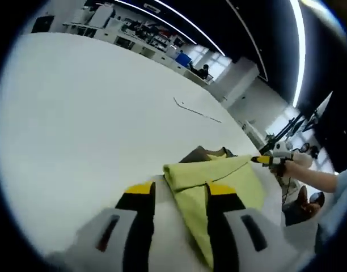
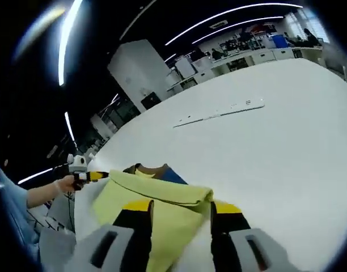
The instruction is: Fold the garment on the visible template until the final outline fits inside the template.
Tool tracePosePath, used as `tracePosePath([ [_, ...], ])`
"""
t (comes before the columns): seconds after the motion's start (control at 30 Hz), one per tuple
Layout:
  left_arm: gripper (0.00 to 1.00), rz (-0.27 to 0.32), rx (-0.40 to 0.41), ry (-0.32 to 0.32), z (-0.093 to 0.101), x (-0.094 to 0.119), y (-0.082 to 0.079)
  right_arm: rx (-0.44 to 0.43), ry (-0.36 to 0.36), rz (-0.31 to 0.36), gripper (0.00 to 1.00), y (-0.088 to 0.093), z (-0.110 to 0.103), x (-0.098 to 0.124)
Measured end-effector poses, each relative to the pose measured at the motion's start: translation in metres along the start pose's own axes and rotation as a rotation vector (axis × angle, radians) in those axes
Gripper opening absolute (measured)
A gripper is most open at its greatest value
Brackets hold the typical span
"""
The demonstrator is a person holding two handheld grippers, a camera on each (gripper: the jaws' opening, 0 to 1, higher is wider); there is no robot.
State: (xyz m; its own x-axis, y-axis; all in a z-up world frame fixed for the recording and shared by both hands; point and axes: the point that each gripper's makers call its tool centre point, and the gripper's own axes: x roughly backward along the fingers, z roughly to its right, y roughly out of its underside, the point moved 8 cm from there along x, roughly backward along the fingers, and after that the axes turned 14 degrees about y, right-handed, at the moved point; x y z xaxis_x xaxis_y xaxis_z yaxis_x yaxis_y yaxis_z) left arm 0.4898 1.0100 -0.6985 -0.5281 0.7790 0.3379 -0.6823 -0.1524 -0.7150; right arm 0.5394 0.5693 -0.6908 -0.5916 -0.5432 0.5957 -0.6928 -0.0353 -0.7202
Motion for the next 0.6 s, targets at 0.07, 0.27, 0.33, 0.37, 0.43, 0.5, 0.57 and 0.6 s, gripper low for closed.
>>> tracePosePath([
  [0.07,0.47,-0.03,-0.044,-0.005,0.002,0.001,0.0,0.037,0.003,-0.014,0.51,0.003,-0.002,0.001],
  [0.27,0.66,-0.092,-0.169,-0.005,0.008,0.0,0.0,0.175,0.052,-0.054,0.67,0.013,0.001,0.004],
  [0.33,0.75,-0.111,-0.21,-0.026,0.008,0.0,-0.002,0.202,0.065,-0.048,0.74,0.014,0.002,0.005],
  [0.37,0.78,-0.128,-0.246,-0.049,0.006,0.001,-0.003,0.215,0.075,-0.048,0.77,0.014,0.003,0.005],
  [0.43,0.79,-0.131,-0.252,-0.04,0.008,-0.001,-0.004,0.247,0.087,-0.042,0.79,0.013,0.004,0.005],
  [0.5,0.74,-0.12,-0.249,0.018,0.013,-0.004,-0.004,0.251,0.071,-0.044,0.78,0.012,0.002,0.006],
  [0.57,0.74,-0.121,-0.245,0.034,0.018,-0.006,-0.005,0.248,0.059,-0.037,0.78,0.011,-0.001,0.006],
  [0.6,0.74,-0.119,-0.253,0.057,0.021,-0.009,-0.004,0.25,0.049,-0.033,0.78,0.01,-0.004,0.006],
])
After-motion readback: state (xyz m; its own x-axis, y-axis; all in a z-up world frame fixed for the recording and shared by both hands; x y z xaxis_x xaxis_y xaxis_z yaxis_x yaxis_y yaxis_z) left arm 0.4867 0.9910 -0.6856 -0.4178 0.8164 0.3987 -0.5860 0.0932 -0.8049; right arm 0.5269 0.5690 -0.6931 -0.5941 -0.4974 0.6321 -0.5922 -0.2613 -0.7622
